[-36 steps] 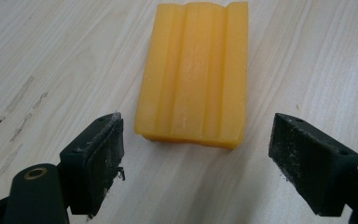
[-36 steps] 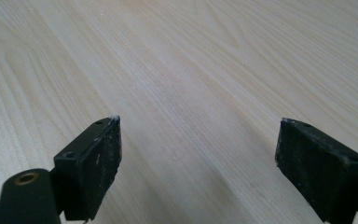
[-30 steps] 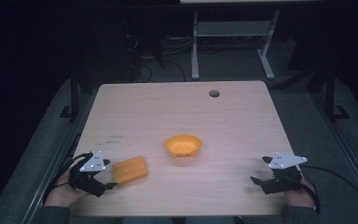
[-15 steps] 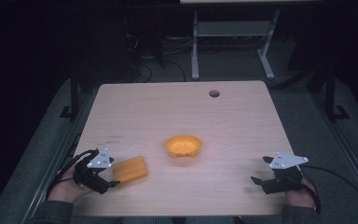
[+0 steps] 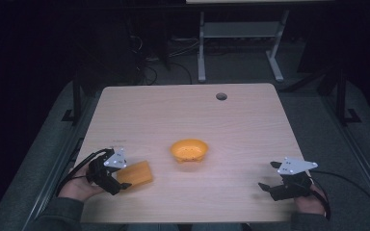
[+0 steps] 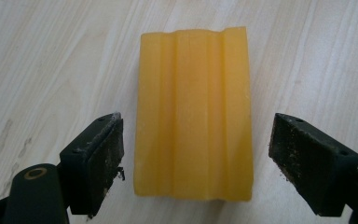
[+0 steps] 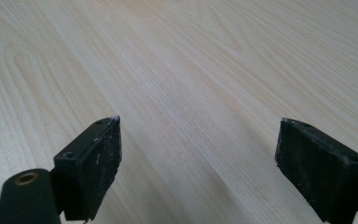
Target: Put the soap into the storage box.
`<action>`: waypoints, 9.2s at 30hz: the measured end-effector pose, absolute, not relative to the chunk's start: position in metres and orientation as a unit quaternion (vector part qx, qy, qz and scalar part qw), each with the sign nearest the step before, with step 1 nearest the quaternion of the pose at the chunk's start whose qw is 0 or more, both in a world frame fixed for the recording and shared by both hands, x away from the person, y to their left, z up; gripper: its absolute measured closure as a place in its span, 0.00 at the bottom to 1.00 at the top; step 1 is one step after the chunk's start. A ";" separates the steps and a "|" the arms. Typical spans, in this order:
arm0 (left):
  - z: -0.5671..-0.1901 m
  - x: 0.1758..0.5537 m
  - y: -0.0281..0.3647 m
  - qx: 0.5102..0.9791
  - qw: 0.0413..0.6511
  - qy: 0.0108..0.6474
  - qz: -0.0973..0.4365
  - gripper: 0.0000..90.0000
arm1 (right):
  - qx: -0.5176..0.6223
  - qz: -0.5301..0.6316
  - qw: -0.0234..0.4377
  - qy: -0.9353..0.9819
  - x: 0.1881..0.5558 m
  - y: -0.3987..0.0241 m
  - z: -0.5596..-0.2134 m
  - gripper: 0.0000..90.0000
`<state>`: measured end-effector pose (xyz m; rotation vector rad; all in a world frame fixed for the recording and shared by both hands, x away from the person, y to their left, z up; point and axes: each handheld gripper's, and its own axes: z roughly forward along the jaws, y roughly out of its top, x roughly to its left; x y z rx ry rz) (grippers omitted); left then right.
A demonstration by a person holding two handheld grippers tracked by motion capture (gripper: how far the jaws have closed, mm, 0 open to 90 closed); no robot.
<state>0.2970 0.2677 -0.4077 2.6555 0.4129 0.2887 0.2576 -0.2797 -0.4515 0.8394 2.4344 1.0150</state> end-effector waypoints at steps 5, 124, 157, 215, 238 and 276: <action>-0.410 0.303 0.259 0.963 0.207 0.148 0.093 0.19 | 0.297 0.360 0.185 0.865 0.258 -0.280 -0.451 0.16; -0.351 0.372 0.163 0.976 0.190 0.081 0.063 0.23 | 0.352 0.378 0.180 0.837 0.265 -0.267 -0.450 0.15; -0.350 0.394 0.111 0.980 0.190 0.046 0.043 0.23 | 0.505 0.395 0.199 0.741 0.279 -0.270 -0.447 0.15; -0.383 0.412 0.068 0.985 0.175 -0.008 0.004 0.23 | 0.499 0.374 0.199 0.756 0.282 -0.267 -0.449 0.15; -0.386 0.413 0.072 0.982 0.188 0.002 0.002 0.23 | 0.495 0.375 0.195 0.759 0.282 -0.267 -0.449 0.16; -0.375 0.409 0.077 0.980 0.198 0.008 0.018 0.20 | 0.483 0.370 0.188 0.771 0.283 -0.265 -0.450 0.15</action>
